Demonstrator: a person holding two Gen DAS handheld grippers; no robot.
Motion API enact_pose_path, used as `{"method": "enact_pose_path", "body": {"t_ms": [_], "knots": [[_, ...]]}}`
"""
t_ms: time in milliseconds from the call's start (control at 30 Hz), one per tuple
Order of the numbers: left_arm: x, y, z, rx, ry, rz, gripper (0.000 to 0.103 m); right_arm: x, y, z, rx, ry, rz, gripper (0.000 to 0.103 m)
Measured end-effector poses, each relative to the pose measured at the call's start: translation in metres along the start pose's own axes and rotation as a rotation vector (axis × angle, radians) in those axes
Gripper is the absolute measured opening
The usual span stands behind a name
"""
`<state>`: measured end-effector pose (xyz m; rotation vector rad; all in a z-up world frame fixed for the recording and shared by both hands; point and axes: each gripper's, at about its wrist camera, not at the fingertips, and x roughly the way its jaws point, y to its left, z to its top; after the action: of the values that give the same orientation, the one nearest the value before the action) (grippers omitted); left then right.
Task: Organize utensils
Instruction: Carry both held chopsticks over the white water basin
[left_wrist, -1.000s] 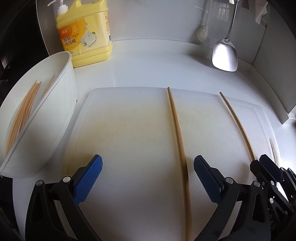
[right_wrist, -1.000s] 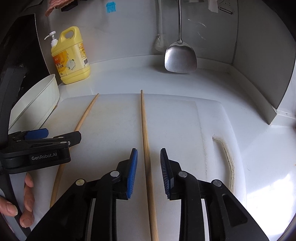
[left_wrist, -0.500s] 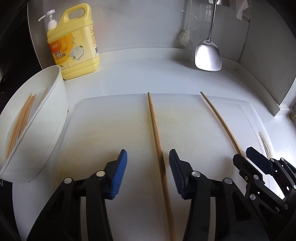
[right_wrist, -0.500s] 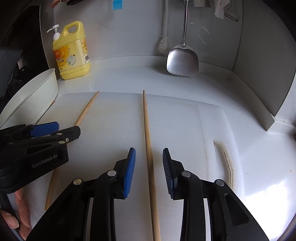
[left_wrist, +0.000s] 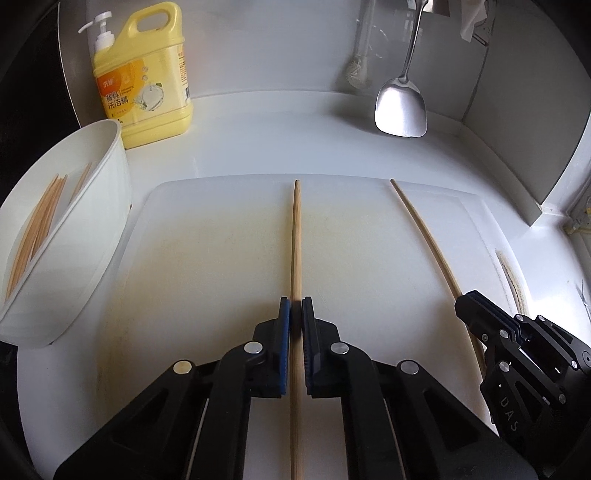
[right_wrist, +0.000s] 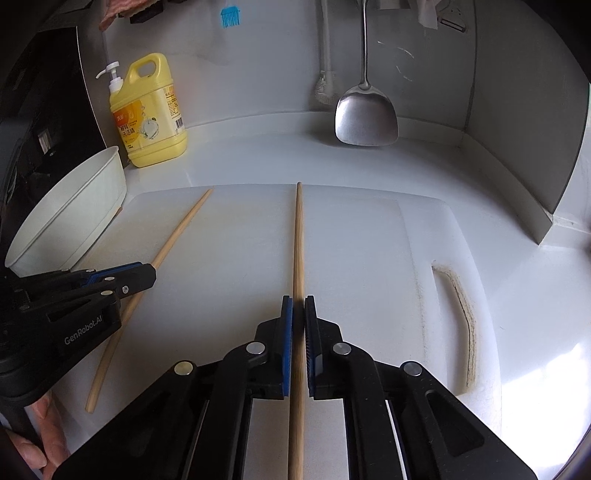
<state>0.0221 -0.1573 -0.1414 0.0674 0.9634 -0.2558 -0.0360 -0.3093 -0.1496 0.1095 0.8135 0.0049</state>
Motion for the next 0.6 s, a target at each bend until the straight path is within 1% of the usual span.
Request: {"method": "enact_pose_path", "body": {"t_ms": [133,233,333,400,500,600], "knots": [[-0.021,0.0,0.001,-0.01,-0.005,-0.002,0.007,-0.017,0.003,0.004,0.001,-0.028,0.017,0.006],[-0.05,0.005,0.012,-0.015,-0.029,-0.009,0.007,-0.034,0.01,0.012,0.002,-0.055,0.043,0.006],[-0.084,0.016,0.023,-0.034,-0.048,0.0,0.007,-0.056,0.024,0.025,-0.008,-0.078,0.073,0.006],[-0.109,0.027,0.031,-0.05,-0.066,0.014,0.007,-0.072,0.037,0.037,-0.016,-0.085,0.117,0.006],[-0.146,0.051,0.038,-0.071,-0.109,0.036,0.007,-0.09,0.067,0.054,-0.064,-0.082,0.164,0.006],[-0.166,0.083,0.039,-0.108,-0.117,0.064,0.007,-0.099,0.105,0.071,-0.094,-0.074,0.228,0.006]]}}
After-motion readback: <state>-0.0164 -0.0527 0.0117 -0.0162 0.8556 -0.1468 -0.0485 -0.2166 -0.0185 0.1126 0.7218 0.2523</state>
